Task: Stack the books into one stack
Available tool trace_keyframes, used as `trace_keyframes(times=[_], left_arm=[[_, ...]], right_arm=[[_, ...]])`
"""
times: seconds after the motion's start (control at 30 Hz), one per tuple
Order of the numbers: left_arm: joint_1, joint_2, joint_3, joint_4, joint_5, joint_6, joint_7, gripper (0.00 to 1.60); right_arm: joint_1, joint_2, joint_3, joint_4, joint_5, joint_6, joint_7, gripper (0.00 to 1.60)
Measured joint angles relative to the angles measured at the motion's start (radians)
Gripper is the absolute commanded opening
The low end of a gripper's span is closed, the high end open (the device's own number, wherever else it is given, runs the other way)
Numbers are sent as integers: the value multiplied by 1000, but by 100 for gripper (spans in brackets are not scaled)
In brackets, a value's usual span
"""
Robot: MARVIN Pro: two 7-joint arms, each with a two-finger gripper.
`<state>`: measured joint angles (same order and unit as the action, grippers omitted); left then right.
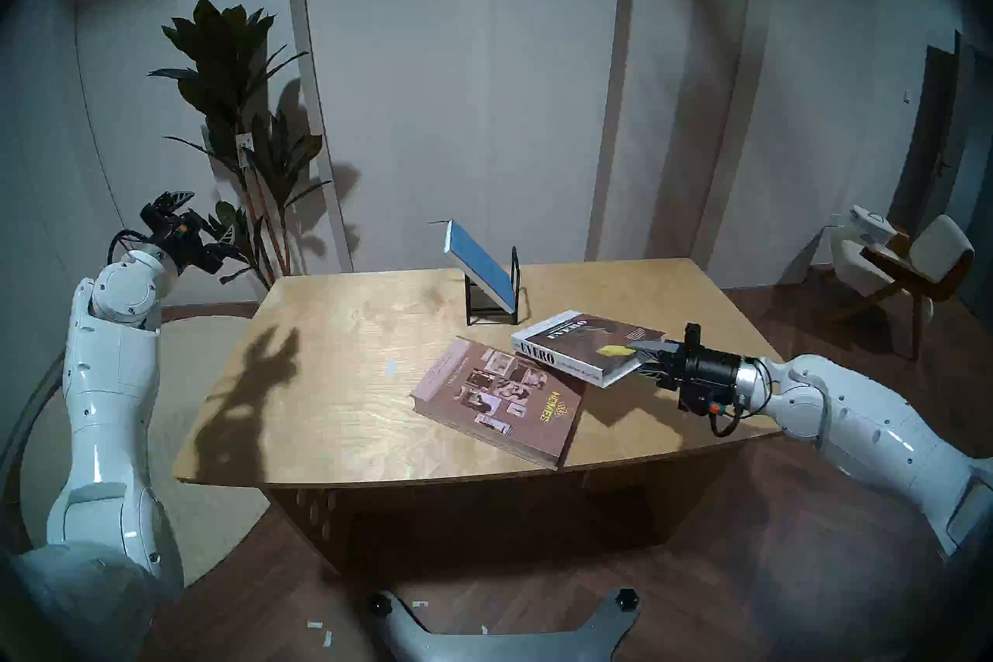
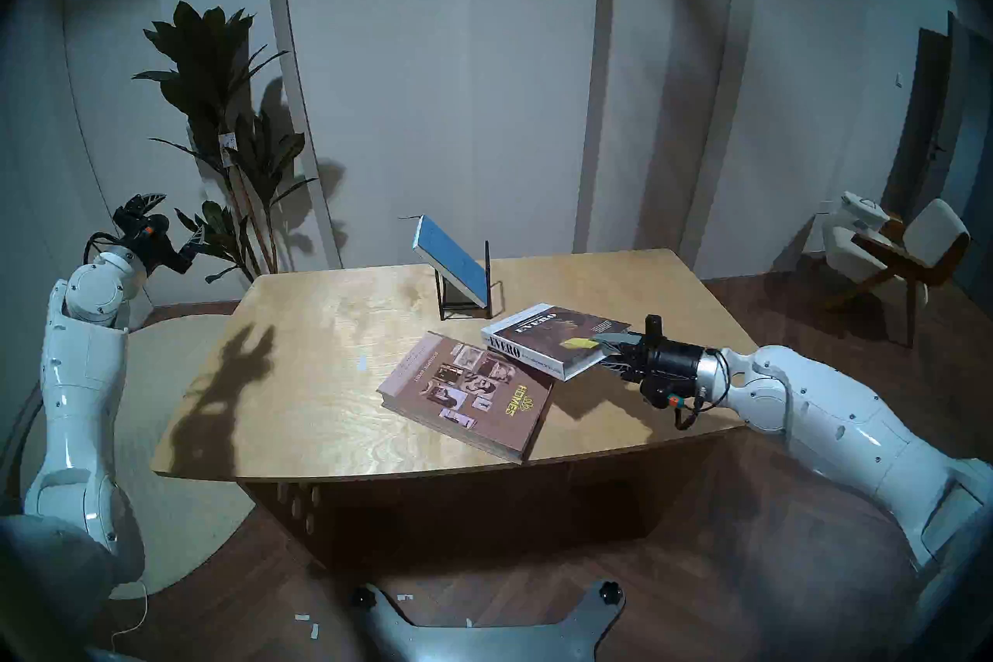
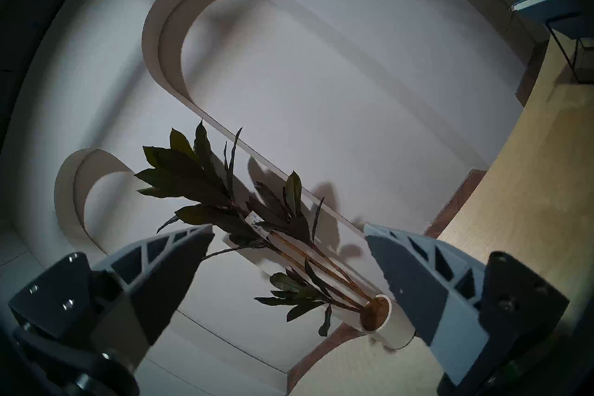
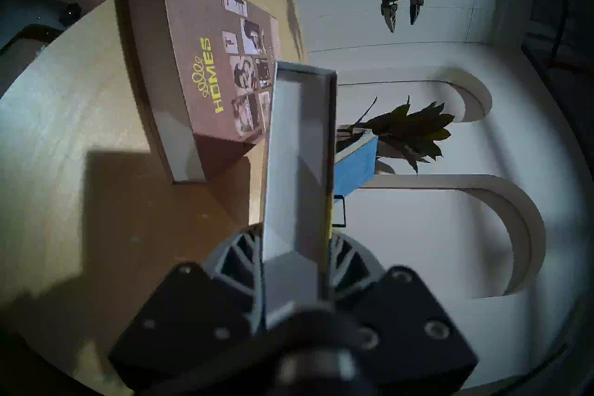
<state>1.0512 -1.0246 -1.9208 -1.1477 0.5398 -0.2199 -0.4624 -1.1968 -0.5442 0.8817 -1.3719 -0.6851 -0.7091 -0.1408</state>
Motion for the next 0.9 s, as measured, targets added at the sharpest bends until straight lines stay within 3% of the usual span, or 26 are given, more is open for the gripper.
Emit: trace_keyframes(times=[0.5,0.9], left_arm=[[0,2,0,-1,-4,-3,0,160],[0,3,1,-1,-6,-5,1,160]], right_arm=[[-36,118,60,-124,33,-57,-72,0],[-98,189,55,-218,58,-105,-112,0]])
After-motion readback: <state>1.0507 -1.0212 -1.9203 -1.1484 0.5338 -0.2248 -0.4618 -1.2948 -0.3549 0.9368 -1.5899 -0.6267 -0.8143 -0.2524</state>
